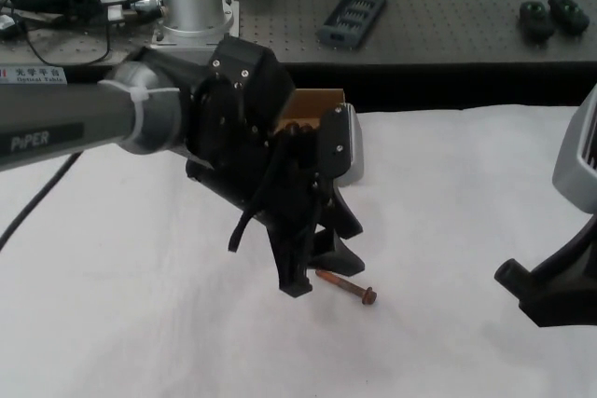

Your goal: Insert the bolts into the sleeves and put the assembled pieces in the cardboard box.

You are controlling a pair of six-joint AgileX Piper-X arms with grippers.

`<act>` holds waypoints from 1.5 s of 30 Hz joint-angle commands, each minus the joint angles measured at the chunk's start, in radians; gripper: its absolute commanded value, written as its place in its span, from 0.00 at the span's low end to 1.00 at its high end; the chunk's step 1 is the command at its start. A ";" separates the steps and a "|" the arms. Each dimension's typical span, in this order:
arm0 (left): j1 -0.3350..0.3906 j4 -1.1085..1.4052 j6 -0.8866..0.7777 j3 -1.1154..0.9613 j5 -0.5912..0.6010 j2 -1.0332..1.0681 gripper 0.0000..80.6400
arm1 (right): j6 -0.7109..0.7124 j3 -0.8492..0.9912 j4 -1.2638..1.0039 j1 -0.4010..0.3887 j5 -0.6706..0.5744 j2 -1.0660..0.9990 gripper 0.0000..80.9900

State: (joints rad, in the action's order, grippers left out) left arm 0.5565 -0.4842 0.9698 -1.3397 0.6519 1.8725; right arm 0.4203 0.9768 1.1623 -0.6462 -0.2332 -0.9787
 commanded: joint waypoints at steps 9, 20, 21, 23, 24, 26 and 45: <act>0.014 0.057 0.018 -0.012 0.008 0.082 0.43 | 0.000 0.001 -0.011 0.006 -0.012 0.009 0.01; 0.014 0.071 0.018 -0.012 0.008 0.132 0.37 | 0.000 0.001 -0.011 0.006 -0.012 0.009 0.01; 0.014 0.083 0.018 -0.012 0.008 0.134 0.35 | 0.000 0.001 -0.011 0.006 -0.012 0.009 0.01; 0.014 0.103 0.018 -0.012 0.008 0.140 0.34 | 0.000 0.001 -0.011 0.006 -0.012 0.009 0.01; 0.014 0.107 0.018 -0.012 0.008 0.145 0.35 | 0.000 0.001 -0.011 0.006 -0.012 0.009 0.01; 0.014 0.104 0.012 -0.018 0.008 0.153 0.35 | 0.000 0.001 -0.011 0.006 -0.012 0.009 0.01; 0.014 0.131 0.009 -0.026 -0.018 0.215 0.35 | 0.000 0.001 -0.011 0.006 -0.012 0.009 0.01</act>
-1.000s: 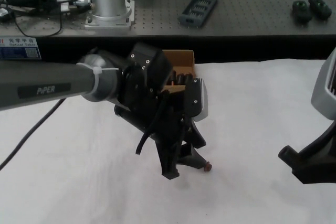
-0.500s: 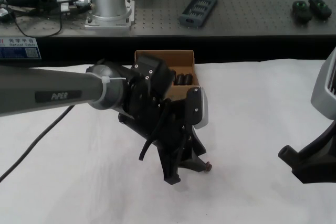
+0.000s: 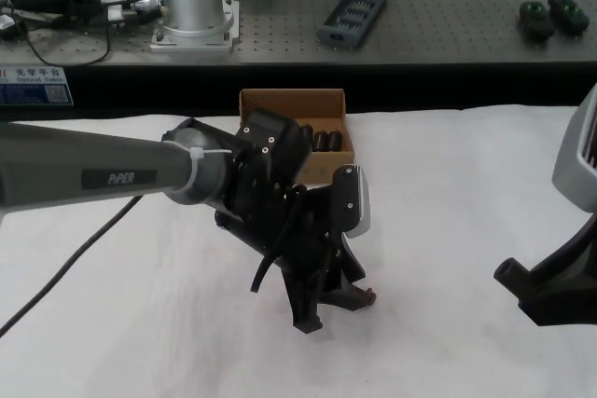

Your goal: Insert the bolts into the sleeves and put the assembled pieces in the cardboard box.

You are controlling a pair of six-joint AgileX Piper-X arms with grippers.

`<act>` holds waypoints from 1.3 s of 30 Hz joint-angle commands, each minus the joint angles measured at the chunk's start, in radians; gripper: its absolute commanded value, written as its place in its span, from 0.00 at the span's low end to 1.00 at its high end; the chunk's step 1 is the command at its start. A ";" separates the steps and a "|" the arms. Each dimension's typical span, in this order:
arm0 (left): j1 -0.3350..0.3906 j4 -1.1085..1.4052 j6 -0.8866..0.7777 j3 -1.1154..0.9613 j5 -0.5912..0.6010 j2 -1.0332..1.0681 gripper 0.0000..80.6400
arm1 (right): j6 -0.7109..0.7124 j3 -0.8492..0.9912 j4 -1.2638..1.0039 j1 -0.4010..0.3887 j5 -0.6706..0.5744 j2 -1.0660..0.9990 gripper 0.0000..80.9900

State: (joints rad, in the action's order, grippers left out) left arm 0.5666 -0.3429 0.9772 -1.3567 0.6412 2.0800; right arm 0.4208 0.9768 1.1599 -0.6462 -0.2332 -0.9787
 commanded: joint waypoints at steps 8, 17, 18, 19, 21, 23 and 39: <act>0.002 -0.017 -0.012 -0.009 -0.025 0.032 0.35 | 0.000 0.001 -0.008 0.006 -0.012 0.009 0.01; -0.006 -0.085 -0.016 -0.009 -0.092 0.032 0.28 | 0.000 0.001 -0.008 0.006 -0.012 0.009 0.01; -0.006 -0.086 -0.016 -0.009 -0.091 0.032 0.25 | 0.000 0.001 -0.008 0.006 -0.012 0.009 0.01; -0.006 -0.086 -0.016 -0.009 -0.096 0.032 0.22 | 0.000 0.001 -0.008 0.006 -0.012 0.009 0.01; -0.004 -0.086 -0.016 -0.009 -0.113 0.032 0.18 | 0.000 0.001 -0.008 0.006 -0.012 0.009 0.01; 0.000 -0.090 -0.018 -0.009 -0.128 0.032 0.13 | 0.000 0.001 -0.008 0.006 -0.012 0.009 0.01; 0.053 -0.125 -0.175 -0.009 -0.244 -0.159 0.01 | 0.002 0.001 -0.008 0.006 -0.007 0.009 0.01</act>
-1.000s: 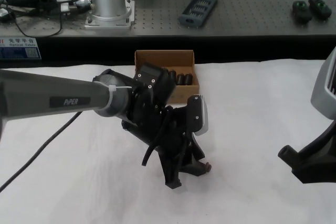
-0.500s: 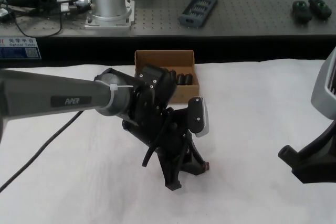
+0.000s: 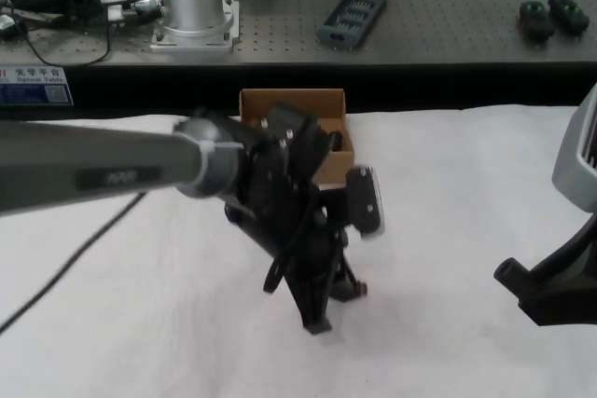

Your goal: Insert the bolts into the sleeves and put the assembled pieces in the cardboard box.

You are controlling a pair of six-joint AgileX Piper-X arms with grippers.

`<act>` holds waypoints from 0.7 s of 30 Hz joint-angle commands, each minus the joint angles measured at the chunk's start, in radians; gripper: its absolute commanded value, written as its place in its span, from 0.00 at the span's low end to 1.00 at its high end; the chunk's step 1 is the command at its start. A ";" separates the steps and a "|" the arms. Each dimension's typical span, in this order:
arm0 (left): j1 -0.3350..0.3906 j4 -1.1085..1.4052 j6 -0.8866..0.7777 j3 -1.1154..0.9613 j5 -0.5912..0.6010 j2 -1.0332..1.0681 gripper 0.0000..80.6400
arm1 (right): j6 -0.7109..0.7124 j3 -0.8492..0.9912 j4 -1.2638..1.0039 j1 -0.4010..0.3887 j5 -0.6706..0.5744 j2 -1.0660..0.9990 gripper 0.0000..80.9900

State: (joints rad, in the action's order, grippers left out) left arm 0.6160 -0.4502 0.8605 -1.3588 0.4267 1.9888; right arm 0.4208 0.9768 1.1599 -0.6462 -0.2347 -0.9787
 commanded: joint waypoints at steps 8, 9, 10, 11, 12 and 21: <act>-0.043 -0.108 -0.368 -0.004 -0.131 -0.240 0.01 | 0.002 0.001 -0.047 0.003 -0.046 0.007 0.01; -0.055 -0.129 -0.407 -0.002 -0.125 -0.255 0.01 | 0.002 0.001 -0.060 0.003 -0.067 0.007 0.01; -0.067 -0.142 -0.439 0.003 -0.123 -0.277 0.01 | -0.002 0.001 -0.081 0.003 -0.084 0.007 0.01; -0.079 -0.146 -0.461 0.013 -0.123 -0.299 0.01 | -0.002 0.001 -0.099 0.003 -0.103 0.003 0.01; -0.088 -0.146 -0.485 0.023 -0.113 -0.317 0.01 | -0.002 0.001 -0.115 0.003 -0.121 0.000 0.01; -0.213 0.140 -0.832 0.232 0.202 -0.531 0.01 | -0.078 0.001 -0.242 -0.044 -0.263 -0.127 0.01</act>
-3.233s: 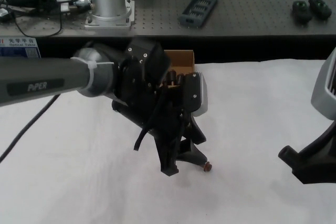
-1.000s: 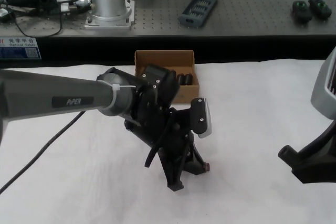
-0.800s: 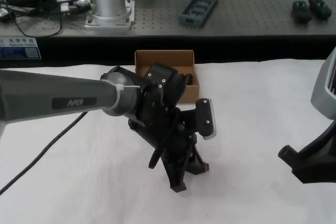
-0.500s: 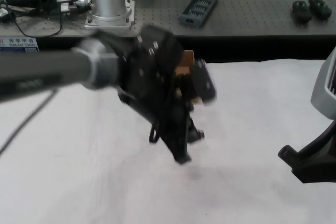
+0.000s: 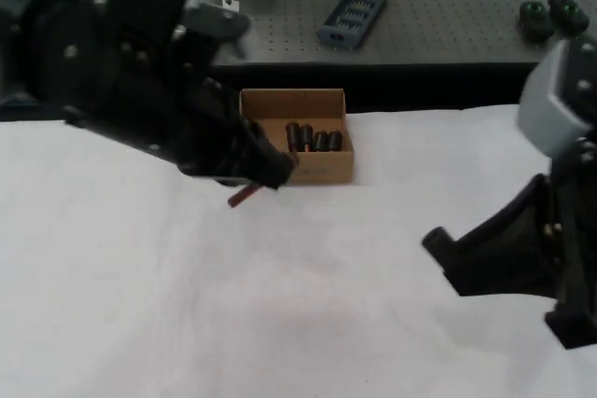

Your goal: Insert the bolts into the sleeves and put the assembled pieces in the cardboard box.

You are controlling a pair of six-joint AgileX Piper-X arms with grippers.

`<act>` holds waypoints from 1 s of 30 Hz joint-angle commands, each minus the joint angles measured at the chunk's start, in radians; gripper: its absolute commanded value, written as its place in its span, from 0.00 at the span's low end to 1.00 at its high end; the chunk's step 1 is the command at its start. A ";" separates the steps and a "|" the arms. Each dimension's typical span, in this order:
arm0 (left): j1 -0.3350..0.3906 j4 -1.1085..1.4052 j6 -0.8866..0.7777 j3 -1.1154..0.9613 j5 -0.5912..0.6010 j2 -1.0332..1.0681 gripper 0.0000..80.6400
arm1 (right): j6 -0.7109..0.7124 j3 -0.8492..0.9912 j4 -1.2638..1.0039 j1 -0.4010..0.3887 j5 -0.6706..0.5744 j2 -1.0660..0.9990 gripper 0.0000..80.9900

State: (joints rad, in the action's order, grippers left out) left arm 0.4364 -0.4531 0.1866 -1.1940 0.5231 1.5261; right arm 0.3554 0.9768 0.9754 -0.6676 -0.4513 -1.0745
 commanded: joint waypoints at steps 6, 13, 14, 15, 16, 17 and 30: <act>-0.073 0.541 -0.471 0.251 0.193 -0.189 0.01 | -0.121 0.001 -0.218 -0.122 -0.069 -0.137 0.01; -0.079 1.000 -0.865 0.455 0.168 -0.271 0.01 | -0.355 0.001 -0.498 -0.162 -0.122 -0.241 0.01; -0.079 1.069 -0.915 0.485 0.149 -0.279 0.01 | -0.384 0.001 -0.530 -0.162 -0.133 -0.250 0.01; -0.079 1.133 -0.960 0.514 0.128 -0.287 0.01 | -0.418 0.001 -0.567 -0.162 -0.135 -0.259 0.01; -0.079 1.191 -0.995 0.539 0.110 -0.294 0.01 | -0.444 0.001 -0.598 -0.162 -0.135 -0.267 0.01; -0.079 1.241 -1.028 0.561 0.092 -0.299 0.01 | -0.464 0.001 -0.626 -0.162 -0.135 -0.272 0.01; -0.079 1.337 -1.093 0.613 0.093 -0.309 0.01 | -0.542 0.002 -0.749 -0.162 -0.135 -0.285 0.01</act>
State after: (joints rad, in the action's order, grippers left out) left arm 0.3596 0.8496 -0.8798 -0.5779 0.6141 1.2334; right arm -0.1879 0.9768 0.2445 -0.8266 -0.5718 -1.3594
